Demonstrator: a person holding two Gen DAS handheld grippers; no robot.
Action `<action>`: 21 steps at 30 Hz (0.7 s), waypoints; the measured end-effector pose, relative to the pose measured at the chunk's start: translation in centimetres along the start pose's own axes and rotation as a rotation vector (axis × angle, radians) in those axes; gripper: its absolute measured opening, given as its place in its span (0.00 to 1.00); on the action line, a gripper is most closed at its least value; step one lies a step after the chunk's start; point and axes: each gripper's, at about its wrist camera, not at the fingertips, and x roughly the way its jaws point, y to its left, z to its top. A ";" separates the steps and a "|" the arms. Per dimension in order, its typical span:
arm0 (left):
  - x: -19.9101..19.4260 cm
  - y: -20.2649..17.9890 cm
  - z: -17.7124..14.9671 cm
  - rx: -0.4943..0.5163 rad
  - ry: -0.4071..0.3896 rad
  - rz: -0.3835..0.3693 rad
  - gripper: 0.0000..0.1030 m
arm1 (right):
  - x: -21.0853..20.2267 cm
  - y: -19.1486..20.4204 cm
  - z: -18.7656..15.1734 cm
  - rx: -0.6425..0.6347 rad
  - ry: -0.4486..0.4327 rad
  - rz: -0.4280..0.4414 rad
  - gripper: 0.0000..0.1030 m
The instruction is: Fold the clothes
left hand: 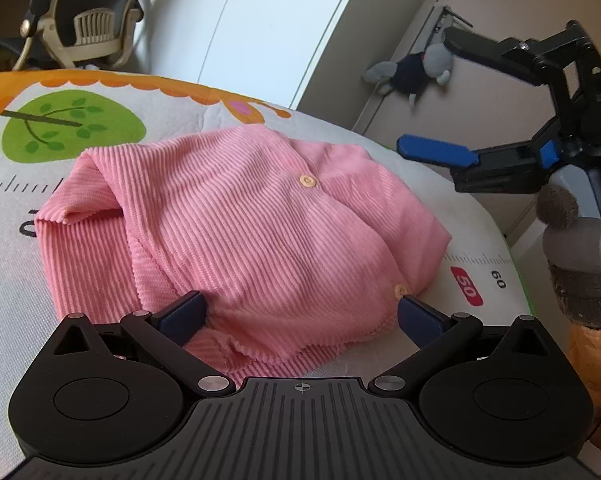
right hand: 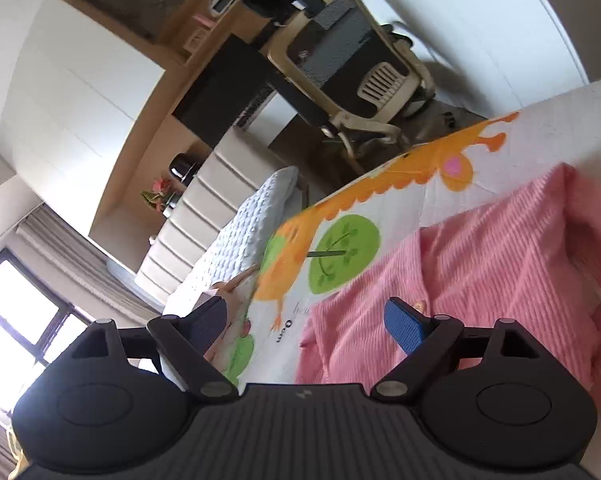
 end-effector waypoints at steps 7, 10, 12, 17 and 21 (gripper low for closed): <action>-0.4 -0.4 0.2 0.029 0.018 0.012 1.00 | 5.3 -2.9 -2.3 0.037 0.176 -0.169 0.81; -2.6 0.6 1.0 0.029 -0.004 -0.005 1.00 | 4.4 -3.6 -2.5 0.032 0.158 -0.168 0.78; -4.8 2.2 2.1 -0.008 -0.067 0.038 1.00 | 2.5 -2.3 -2.0 -0.058 0.084 -0.181 0.78; -6.7 8.6 4.9 -0.176 -0.189 0.221 1.00 | 0.2 2.0 -2.8 -0.447 -0.085 -0.353 0.78; -3.6 12.3 4.9 -0.285 -0.150 0.162 0.97 | 1.3 4.7 -6.9 -0.790 -0.062 -0.433 0.79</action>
